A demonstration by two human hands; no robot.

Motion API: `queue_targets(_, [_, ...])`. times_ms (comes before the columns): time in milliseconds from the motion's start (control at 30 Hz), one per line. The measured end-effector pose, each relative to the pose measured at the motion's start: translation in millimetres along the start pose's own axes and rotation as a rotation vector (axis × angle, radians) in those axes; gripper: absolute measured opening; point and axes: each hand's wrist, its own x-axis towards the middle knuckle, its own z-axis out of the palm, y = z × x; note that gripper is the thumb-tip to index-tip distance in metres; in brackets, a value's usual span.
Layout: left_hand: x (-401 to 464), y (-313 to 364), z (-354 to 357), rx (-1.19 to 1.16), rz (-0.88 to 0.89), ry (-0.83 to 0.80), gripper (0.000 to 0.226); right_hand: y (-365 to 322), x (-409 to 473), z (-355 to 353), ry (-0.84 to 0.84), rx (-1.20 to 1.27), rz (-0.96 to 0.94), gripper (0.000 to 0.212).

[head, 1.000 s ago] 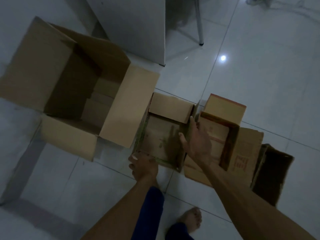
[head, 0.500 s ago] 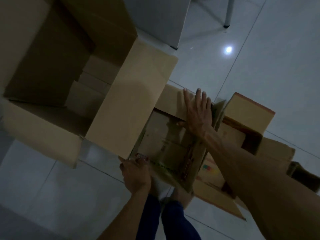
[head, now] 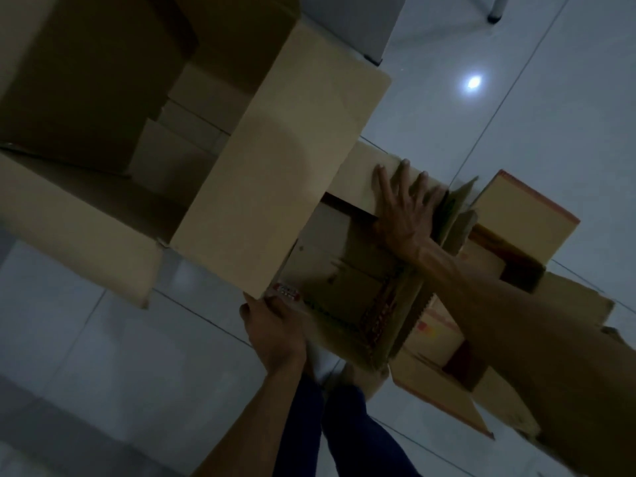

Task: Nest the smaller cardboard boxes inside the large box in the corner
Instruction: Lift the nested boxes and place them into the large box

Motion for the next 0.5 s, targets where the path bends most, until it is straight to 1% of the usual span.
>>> queue_targets(100, [-6,6,-2,-0.006,0.000,-0.025,0.041,12,-10,-15,-0.004,0.061,-0.044,0.105])
queue_targets(200, [-9,6,-4,0.015,-0.005,-0.044,0.041,28,-13,-41,-0.045,0.096,-0.079,0.096])
queue_targets(267, [-7,8,-6,0.010,-0.040,-0.065,0.044,40,-11,-60,-0.047,0.125,-0.085,0.078])
queue_targets(333, [-6,8,-7,-0.019,-0.076,-0.093,0.044,51,-7,-77,-0.006,0.163,-0.053,0.057])
queue_targets(400, [-5,10,-7,-0.094,-0.102,-0.087,0.045,60,-3,-90,0.013,0.234,0.013,0.041])
queue_targets(467, [-6,11,-8,-0.111,-0.077,-0.120,0.043,69,-1,-100,0.009,0.236,0.077,0.033])
queue_targets(500, [-7,11,-9,-0.089,-0.048,-0.139,0.041,73,-1,-103,0.011,0.198,0.103,0.036])
